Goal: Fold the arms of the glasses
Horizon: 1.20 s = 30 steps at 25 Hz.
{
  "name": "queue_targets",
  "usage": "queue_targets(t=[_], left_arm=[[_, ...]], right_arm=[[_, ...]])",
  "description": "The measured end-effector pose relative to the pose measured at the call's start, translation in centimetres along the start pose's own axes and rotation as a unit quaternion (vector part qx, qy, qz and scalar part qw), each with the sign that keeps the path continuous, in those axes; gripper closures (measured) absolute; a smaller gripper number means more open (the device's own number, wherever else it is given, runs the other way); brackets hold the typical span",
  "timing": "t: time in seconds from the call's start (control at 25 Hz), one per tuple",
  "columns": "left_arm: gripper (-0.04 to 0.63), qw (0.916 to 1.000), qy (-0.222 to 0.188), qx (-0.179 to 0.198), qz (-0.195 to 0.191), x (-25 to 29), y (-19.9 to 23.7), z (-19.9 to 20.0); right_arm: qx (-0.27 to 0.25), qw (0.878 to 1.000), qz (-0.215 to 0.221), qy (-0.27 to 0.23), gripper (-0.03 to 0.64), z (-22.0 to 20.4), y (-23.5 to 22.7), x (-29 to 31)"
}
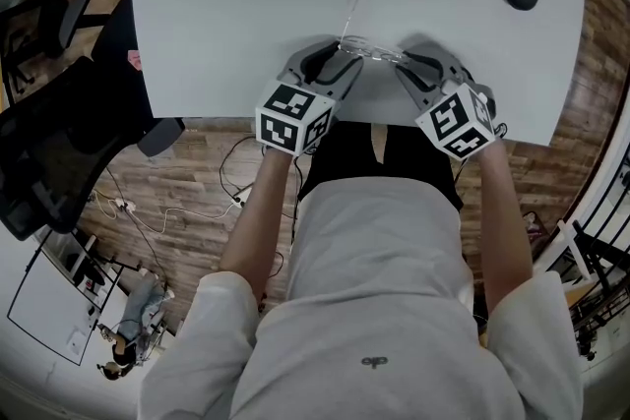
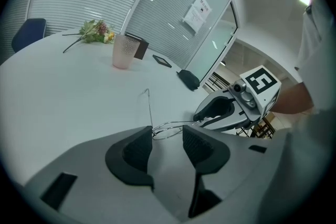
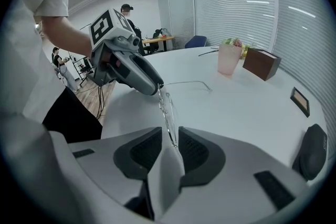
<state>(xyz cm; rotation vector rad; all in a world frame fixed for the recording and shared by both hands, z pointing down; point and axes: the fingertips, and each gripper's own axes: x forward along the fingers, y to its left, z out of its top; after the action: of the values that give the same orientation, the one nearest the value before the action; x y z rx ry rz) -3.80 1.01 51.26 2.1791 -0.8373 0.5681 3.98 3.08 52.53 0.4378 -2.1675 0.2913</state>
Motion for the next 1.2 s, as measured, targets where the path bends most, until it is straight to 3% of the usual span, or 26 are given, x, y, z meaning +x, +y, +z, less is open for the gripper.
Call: queue_targets(t=[0.2, 0.64, 1.2], left_arm=[[0.407, 1.0, 0.001, 0.002, -0.001, -0.1, -0.1, -0.2], [0.407, 0.9998, 0.011, 0.018, -0.001, -0.2, -0.5, -0.4], [0.407, 0.9991, 0.019, 0.037, -0.009, -0.7, -0.3, -0.6]], right_arm=[[-0.014, 1.0, -0.006, -0.003, 0.508, 0.7, 0.4, -0.6], [-0.052, 0.999, -0.012, -0.004, 0.582, 1.1, 0.8, -0.8], [-0.107, 0.994, -0.001, 0.007, 0.609, 0.9, 2.1, -0.6]])
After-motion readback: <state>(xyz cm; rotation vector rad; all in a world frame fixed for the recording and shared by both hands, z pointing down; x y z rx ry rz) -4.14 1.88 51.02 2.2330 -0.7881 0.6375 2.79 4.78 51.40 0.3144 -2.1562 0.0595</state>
